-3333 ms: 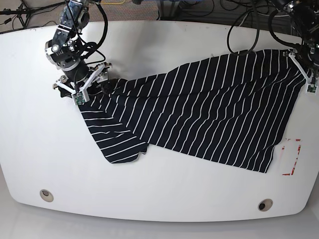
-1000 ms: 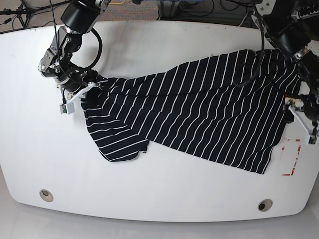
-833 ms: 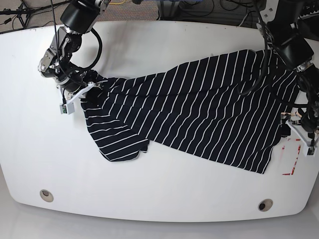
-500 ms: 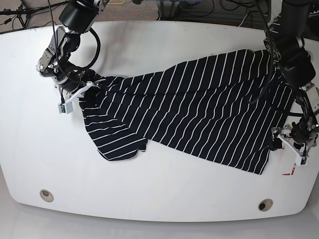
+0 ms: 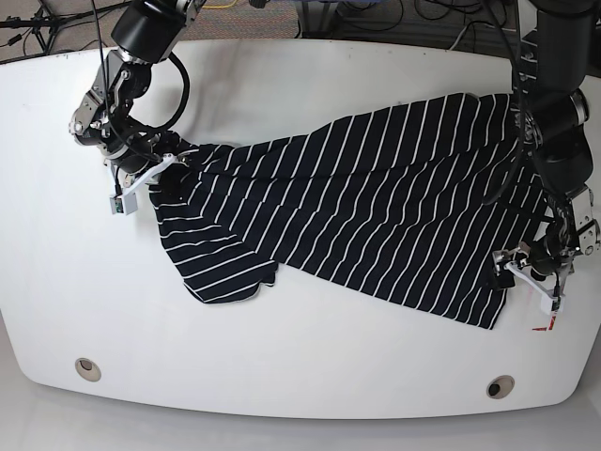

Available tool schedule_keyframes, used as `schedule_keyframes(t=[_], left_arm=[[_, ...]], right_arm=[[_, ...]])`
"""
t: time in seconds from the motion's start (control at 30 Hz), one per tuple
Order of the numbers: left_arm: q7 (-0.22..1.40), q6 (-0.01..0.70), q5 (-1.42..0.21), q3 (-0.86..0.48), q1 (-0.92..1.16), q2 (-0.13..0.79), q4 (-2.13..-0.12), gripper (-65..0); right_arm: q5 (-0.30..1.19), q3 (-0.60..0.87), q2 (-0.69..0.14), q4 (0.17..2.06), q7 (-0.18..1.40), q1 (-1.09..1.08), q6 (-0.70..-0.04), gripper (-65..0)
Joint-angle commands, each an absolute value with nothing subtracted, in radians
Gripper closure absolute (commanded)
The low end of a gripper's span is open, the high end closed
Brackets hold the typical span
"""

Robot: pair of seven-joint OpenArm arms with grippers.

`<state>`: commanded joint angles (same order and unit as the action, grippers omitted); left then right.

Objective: Fold the T-shirt properly
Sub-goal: 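Lift the shirt with both grippers and shake it out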

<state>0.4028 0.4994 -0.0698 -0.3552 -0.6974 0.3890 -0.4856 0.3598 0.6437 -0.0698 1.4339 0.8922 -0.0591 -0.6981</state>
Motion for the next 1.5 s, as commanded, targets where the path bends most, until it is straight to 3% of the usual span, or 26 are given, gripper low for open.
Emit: schedule_keyframes(t=[0.57,0.73,0.87,0.97,1.23,1.5], left_arm=[[0.389,0.503,-0.065,-0.354,-0.688,0.329,-0.452,-59.6],[0.389,0.504,-0.065,-0.354,-0.688,0.321,-0.453,-41.4],[0.39,0.499,-0.067,-0.354,-0.688,0.32,-0.458,-16.0],[0.415,0.499,-0.065,-0.354,-0.688,0.309,-0.46,-0.6],[0.581,0.504,-0.071,-0.363,-0.684,0.309,-0.611,0.0],[0.806,0.506,-0.074,-0.427,-0.51,0.28,-1.106,0.0]], right_arm=[[0.358,0.644,-0.071,1.434,0.892,-0.059,-0.698,-4.0],[0.354,0.644,-0.071,1.448,0.892,-0.059,-0.698,-4.0],[0.352,0.642,-0.071,1.486,0.892,-0.061,-0.698,-4.0],[0.351,0.619,-0.076,1.5,0.892,-0.065,-0.698,-4.0],[0.351,0.532,-0.125,1.578,0.895,-0.071,-0.698,-3.6],[0.352,0.493,-0.139,1.728,0.958,-0.073,-0.698,-3.6]])
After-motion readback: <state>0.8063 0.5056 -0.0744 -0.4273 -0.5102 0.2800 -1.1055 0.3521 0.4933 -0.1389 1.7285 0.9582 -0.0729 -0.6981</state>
